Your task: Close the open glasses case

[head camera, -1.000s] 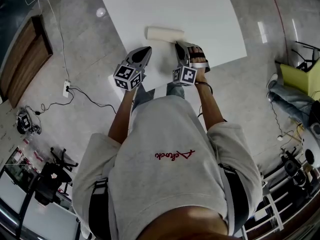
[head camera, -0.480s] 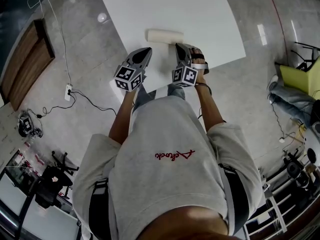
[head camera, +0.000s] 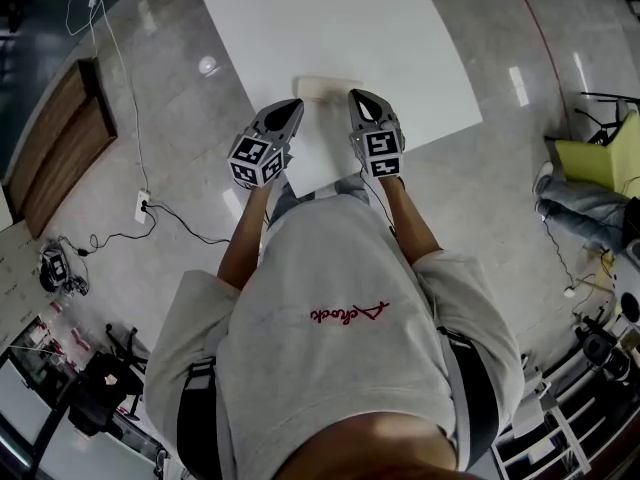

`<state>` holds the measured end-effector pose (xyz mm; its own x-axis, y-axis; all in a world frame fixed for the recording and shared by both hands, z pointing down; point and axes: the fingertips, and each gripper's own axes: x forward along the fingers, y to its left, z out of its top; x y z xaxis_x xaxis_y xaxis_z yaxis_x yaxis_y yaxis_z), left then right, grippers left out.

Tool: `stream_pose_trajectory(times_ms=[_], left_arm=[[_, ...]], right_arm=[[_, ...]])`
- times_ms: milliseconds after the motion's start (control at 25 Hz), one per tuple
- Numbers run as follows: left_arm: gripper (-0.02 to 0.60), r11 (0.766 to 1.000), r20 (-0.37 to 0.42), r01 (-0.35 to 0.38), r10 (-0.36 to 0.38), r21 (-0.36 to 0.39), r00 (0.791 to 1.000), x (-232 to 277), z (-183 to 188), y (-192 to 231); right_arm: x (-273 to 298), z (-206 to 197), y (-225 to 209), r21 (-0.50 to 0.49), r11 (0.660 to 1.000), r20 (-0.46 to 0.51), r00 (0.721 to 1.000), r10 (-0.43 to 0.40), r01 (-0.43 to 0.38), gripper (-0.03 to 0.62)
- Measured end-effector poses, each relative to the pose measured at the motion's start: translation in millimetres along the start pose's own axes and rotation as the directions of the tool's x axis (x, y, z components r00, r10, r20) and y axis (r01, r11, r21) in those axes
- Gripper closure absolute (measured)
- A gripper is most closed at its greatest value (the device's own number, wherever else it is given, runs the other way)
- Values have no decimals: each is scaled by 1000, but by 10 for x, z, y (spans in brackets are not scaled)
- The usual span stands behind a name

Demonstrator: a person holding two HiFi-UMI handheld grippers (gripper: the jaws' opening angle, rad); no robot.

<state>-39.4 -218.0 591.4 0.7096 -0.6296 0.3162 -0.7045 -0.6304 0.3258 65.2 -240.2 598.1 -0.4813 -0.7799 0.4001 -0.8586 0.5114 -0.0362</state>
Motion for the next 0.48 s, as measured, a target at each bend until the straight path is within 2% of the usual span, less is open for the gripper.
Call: stream_pose_trajectory(times_ms=[80, 160, 280, 480], left_arm=[[555, 1000, 10, 3, -3, 6, 1000, -10, 49, -10], [555, 1000, 20, 7, -7, 17, 1000, -30, 113, -18], [555, 999, 46, 10, -11, 35, 999, -60, 235, -3], [555, 998, 68, 26, -29, 51, 997, -87, 362, 21]], right_arm=[[-70, 90, -53, 163, 987, 66, 998, 3, -14, 582], [-156, 191, -75, 263, 964, 128, 992, 1, -35, 583], [-264, 339, -57, 281, 959, 182, 983, -4, -48, 583], [-322, 428, 5, 274, 961, 191, 981, -32, -22, 583]])
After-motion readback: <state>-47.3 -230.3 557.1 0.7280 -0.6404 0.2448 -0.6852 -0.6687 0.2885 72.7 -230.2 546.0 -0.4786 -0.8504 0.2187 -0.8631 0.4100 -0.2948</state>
